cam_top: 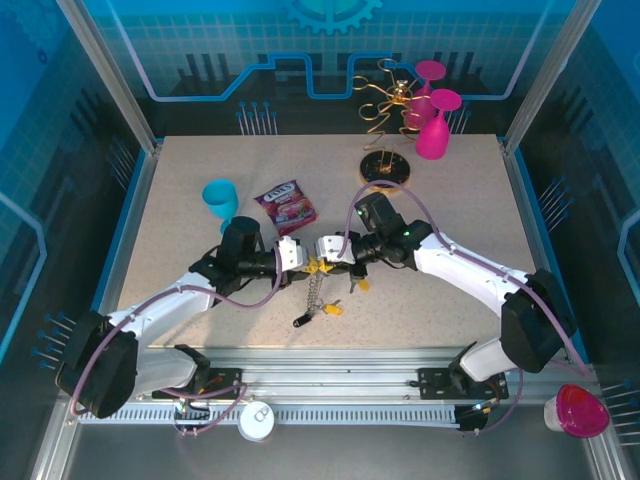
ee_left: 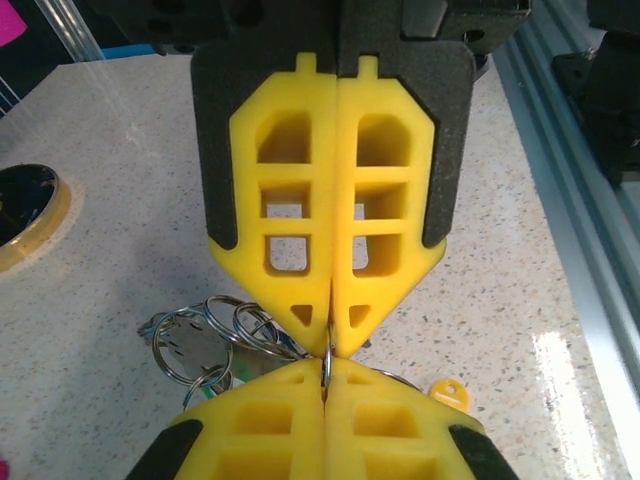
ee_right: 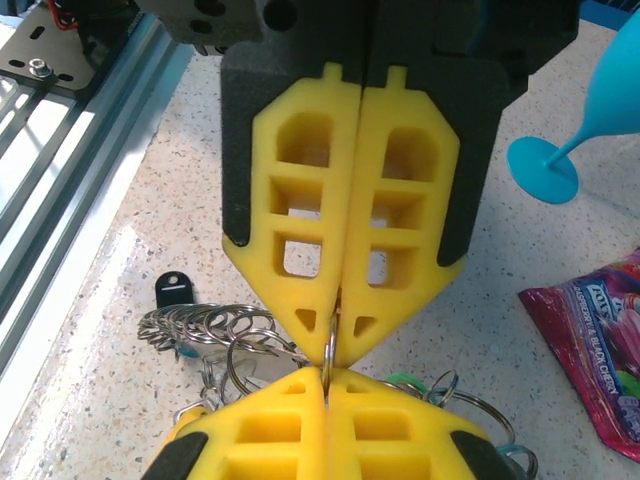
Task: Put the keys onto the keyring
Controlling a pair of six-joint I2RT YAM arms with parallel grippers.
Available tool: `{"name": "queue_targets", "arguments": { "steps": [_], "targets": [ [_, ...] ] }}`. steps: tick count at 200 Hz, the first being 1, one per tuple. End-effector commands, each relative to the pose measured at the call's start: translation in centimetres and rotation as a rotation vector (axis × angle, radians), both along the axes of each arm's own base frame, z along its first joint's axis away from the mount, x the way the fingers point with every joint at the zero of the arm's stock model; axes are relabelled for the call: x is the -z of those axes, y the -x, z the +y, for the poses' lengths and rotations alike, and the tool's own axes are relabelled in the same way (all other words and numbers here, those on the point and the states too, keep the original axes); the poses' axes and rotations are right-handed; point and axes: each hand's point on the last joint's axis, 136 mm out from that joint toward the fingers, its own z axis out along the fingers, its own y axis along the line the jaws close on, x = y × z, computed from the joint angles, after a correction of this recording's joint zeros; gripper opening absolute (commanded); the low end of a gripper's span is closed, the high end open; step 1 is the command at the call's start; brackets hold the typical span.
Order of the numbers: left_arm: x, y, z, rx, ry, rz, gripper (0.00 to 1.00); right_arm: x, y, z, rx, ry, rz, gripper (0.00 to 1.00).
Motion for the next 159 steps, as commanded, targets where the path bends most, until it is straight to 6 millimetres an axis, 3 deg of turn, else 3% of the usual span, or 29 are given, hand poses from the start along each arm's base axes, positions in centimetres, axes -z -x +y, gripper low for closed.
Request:
{"name": "queue_targets", "arguments": {
  "steps": [1, 24, 35, 90, 121, 140, 159],
  "targets": [
    [-1.9, -0.9, -0.3, -0.009, -0.040, -0.219, 0.00, -2.3, -1.0, -0.3, 0.117, -0.121, 0.060, 0.21],
    [-0.3, -1.1, -0.4, -0.007, -0.162, -0.367, 0.00, -3.3, -3.1, -2.6, 0.350, -0.220, 0.138, 0.26],
    [0.1, -1.3, -0.4, -0.015, -0.194, -0.418, 0.00, -1.7, -3.5, -4.2, 0.487, -0.205, 0.166, 0.25],
    [0.3, -1.6, -0.6, -0.019, -0.225, -0.493, 0.00, 2.0, -4.2, -10.8, 1.071, -0.184, 0.389, 0.13],
    [0.4, -1.6, -0.7, -0.015, -0.222, -0.490, 0.00, 3.7, -2.7, -11.0, 1.106, -0.064, 0.508, 0.17],
    [0.3, -1.5, -0.9, -0.013, -0.216, -0.476, 0.00, 3.6, -2.0, -9.3, 0.982, -0.023, 0.498, 0.20],
    [0.2, -1.2, -1.0, -0.007, -0.202, -0.435, 0.00, 2.5, -1.2, -7.1, 0.781, -0.034, 0.359, 0.21]
  ]
}}
